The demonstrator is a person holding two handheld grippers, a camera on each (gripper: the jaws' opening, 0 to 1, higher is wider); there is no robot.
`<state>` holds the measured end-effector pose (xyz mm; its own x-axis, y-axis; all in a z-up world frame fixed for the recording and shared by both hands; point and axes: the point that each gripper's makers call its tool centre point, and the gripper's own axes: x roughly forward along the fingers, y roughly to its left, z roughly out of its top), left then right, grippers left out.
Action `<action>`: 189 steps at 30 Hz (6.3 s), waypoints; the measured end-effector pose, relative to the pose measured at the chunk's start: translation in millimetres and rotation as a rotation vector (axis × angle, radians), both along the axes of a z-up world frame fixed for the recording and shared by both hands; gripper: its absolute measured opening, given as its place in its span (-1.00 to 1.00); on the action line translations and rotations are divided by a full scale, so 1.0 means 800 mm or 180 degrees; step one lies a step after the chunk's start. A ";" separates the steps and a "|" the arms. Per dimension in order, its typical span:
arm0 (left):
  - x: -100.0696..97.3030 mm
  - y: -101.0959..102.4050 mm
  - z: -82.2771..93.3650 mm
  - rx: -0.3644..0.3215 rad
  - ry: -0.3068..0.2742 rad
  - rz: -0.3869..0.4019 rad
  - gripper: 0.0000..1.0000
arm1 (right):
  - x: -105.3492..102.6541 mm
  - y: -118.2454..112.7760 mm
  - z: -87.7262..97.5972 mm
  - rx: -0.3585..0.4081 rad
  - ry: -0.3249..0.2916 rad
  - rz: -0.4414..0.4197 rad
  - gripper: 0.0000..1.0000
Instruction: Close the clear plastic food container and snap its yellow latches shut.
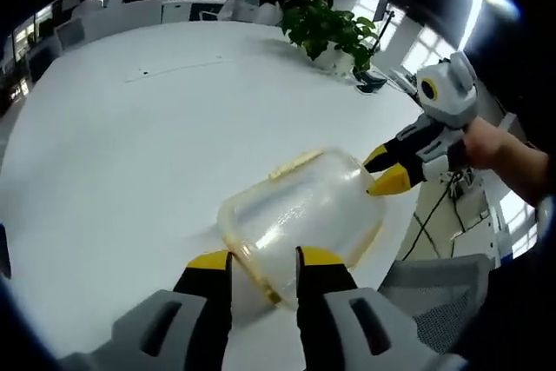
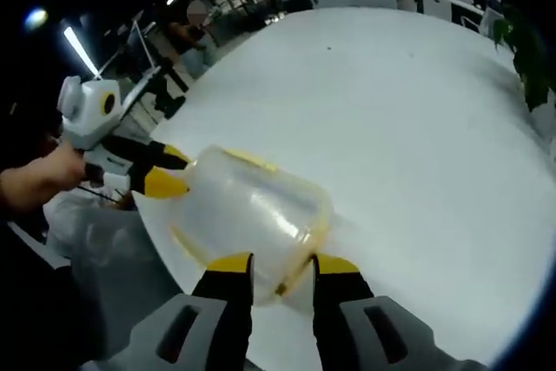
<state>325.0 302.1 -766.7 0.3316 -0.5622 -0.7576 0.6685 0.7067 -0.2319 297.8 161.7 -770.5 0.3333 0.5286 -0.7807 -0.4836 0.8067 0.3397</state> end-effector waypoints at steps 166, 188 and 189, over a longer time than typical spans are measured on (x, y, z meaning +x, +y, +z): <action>-0.048 -0.110 -0.007 0.1502 -0.1256 -0.2725 -0.25 | 0.064 0.100 -0.008 -0.1362 0.0573 0.3195 -0.52; -0.082 -0.128 0.027 0.0631 -0.0710 -0.2245 -0.03 | 0.077 0.110 0.011 -0.0960 -0.0061 0.2837 -0.53; -0.082 -0.124 0.030 0.0610 -0.0668 -0.2196 0.07 | 0.079 0.109 0.014 -0.0914 -0.0101 0.2819 -0.48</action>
